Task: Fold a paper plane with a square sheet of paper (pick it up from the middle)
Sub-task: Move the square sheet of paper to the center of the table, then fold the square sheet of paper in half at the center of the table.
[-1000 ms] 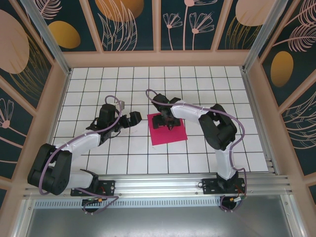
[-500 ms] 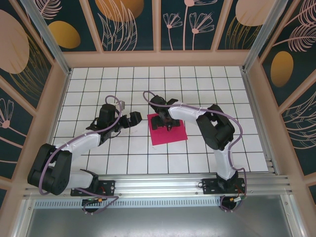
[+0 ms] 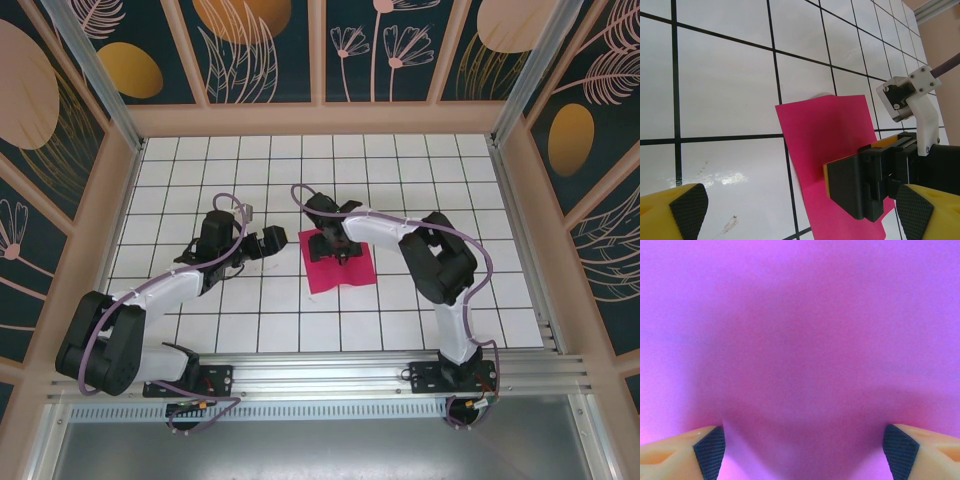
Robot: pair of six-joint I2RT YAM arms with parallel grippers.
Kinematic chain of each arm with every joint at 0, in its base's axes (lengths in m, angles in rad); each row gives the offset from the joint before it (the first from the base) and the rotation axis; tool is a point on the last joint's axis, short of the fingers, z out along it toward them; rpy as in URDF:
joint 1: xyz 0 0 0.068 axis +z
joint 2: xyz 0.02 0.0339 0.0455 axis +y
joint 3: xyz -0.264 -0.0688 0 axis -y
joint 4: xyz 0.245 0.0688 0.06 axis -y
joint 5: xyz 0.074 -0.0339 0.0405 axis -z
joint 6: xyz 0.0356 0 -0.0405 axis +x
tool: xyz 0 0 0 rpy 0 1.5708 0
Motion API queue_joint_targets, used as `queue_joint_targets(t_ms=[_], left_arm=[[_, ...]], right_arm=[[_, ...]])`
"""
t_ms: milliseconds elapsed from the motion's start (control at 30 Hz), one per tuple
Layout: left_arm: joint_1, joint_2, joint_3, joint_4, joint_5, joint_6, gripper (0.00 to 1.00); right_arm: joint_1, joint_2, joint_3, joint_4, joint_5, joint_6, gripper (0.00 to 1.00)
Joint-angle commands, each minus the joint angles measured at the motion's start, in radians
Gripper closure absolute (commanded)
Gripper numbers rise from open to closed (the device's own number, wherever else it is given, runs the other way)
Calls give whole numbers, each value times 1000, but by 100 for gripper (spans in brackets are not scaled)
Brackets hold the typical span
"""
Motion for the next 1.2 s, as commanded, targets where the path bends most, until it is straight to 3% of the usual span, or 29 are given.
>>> queue_joint_targets(t_ms=[0,67,233,467,667,800,1167], left_arm=[[-2,-17,-9,-1,2,-3,1],[-2,-15,-6,1,1,-3,1],[-1,-20,0,-2,2,-3,2],[-1,-39,-12,0,-12,-16,2],[-1,-68,-5,-2,-44,-29,1],[-1,-71,4,2,-39,-36,1],[-1,-61,4,35,38,-46,2]], right_arm=[[-3,47,-33,-11,-95,13,20],[-6,26,-12,-15,-90,18,24],[-12,-35,36,-19,-85,30,45],[-24,-138,22,69,-190,73,56],[-49,-281,-97,288,-373,180,55],[-96,-358,-273,508,-472,293,55],[-174,-404,-551,622,-434,369,50]])
